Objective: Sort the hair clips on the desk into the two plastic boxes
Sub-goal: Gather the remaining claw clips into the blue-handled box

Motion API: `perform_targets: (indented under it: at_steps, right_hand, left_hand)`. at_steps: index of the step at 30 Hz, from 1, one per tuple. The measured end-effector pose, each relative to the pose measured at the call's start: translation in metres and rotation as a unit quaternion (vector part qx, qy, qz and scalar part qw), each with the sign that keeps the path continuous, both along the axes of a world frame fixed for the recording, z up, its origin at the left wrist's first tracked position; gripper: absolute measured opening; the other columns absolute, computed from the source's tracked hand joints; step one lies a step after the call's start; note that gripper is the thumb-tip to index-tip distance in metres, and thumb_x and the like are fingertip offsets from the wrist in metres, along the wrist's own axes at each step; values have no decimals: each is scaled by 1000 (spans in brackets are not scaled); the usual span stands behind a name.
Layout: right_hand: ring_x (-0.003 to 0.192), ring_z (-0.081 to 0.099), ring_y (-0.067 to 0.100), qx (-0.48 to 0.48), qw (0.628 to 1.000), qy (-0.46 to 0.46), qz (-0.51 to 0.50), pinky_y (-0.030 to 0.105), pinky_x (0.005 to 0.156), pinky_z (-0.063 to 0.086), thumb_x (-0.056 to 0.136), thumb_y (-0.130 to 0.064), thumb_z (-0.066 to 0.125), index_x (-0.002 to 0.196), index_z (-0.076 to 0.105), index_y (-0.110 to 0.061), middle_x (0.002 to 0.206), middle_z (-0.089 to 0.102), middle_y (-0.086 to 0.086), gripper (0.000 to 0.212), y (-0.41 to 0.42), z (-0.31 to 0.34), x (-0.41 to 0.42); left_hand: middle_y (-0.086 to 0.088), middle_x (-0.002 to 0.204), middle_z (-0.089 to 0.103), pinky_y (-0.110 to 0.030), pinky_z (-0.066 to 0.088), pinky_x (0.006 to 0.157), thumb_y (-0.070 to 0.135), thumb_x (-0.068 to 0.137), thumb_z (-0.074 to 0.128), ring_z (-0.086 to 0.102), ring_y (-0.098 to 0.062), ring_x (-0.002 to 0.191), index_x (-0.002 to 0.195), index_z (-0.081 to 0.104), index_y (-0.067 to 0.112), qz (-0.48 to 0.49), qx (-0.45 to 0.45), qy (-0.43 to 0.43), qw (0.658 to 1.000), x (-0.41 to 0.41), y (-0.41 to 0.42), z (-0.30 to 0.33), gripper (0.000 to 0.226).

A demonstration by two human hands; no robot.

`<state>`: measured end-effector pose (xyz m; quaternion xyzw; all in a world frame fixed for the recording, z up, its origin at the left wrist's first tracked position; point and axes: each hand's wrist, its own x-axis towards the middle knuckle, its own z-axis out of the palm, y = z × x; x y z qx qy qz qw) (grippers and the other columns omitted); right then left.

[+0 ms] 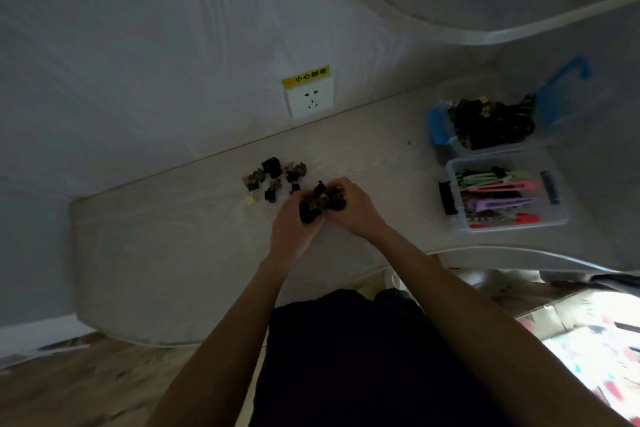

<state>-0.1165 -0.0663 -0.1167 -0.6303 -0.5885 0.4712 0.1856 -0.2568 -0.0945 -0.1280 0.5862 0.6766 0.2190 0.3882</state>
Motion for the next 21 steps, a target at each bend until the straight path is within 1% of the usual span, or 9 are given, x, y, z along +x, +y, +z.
perform_targets:
  at_steps: [2, 4, 7, 10, 12, 15, 16, 19, 21]
  right_hand:
    - [105, 54, 24, -32, 998, 40, -26, 28, 81, 43, 81, -20, 67, 119, 48, -12, 119, 56, 12, 43, -2, 1, 6]
    - [108, 55, 23, -72, 991, 99, -52, 33, 88, 51, 85, -21, 65, 118, 48, -14, 121, 55, 11, 37, -4, 2, 12]
    - [109, 57, 27, -83, 985, 141, -59, 38, 89, 55, 88, -19, 62, 116, 50, -14, 122, 55, 15, 32, -7, 6, 22]
    - [110, 56, 27, -72, 982, 165, -53, 41, 89, 55, 88, -21, 62, 116, 50, -15, 121, 54, 12, 31, -6, 18, 39]
    - [105, 59, 24, -52, 980, 188, -51, 37, 86, 56, 87, -22, 63, 113, 51, -17, 115, 54, 8, 28, -3, 31, 64]
    - [86, 64, 8, -23, 970, 234, -56, 23, 69, 59, 87, -17, 63, 106, 51, -19, 102, 54, 3, 23, 7, 55, 111]
    - [85, 64, 7, -14, 968, 242, -60, 21, 67, 59, 87, -16, 63, 105, 51, -19, 101, 55, 2, 22, 12, 62, 129]
    - [101, 62, 23, 7, 968, 236, -90, 36, 81, 58, 84, -18, 66, 100, 54, -27, 114, 58, 11, 21, 28, 80, 187]
    - [103, 63, 25, 29, 968, 227, -107, 36, 82, 58, 83, -19, 68, 97, 56, -29, 113, 62, 10, 21, 39, 89, 225]
  left_hand:
    - [-1, 113, 61, -22, 38, 81, 26, 81, 66, 57, -14, 101, 119, 53, 20, 4, -1, -12, 1000, 7, 2, 3, 41]
    - [0, 113, 61, -21, 39, 80, 26, 82, 66, 56, -13, 100, 118, 53, 21, 6, -6, -23, 1000, 14, 3, 7, 39]
    - [0, 113, 60, -20, 39, 80, 23, 83, 66, 56, -13, 100, 118, 53, 21, 15, -12, -46, 999, 27, -2, 13, 38]
    - [10, 108, 57, -7, 38, 76, 21, 83, 67, 54, -5, 97, 116, 53, 26, 30, 15, -67, 997, 40, -6, 24, 36]
    - [14, 107, 57, -2, 39, 77, 19, 83, 67, 54, 0, 96, 118, 53, 24, 23, 48, -88, 995, 58, -5, 39, 38]
    - [10, 110, 57, 0, 38, 82, 18, 84, 67, 53, 8, 96, 120, 53, 20, -17, 93, -112, 989, 100, 8, 64, 39]
    - [9, 110, 58, -1, 38, 82, 17, 84, 67, 53, 9, 95, 121, 53, 19, -30, 106, -123, 986, 117, 14, 72, 40]
    - [7, 108, 59, -3, 40, 81, 17, 83, 68, 54, 4, 96, 121, 52, 15, -65, 116, -158, 979, 171, 40, 90, 41]
    - [4, 108, 61, -8, 40, 81, 20, 82, 69, 56, -4, 99, 122, 51, 15, -86, 113, -159, 977, 205, 59, 97, 44]
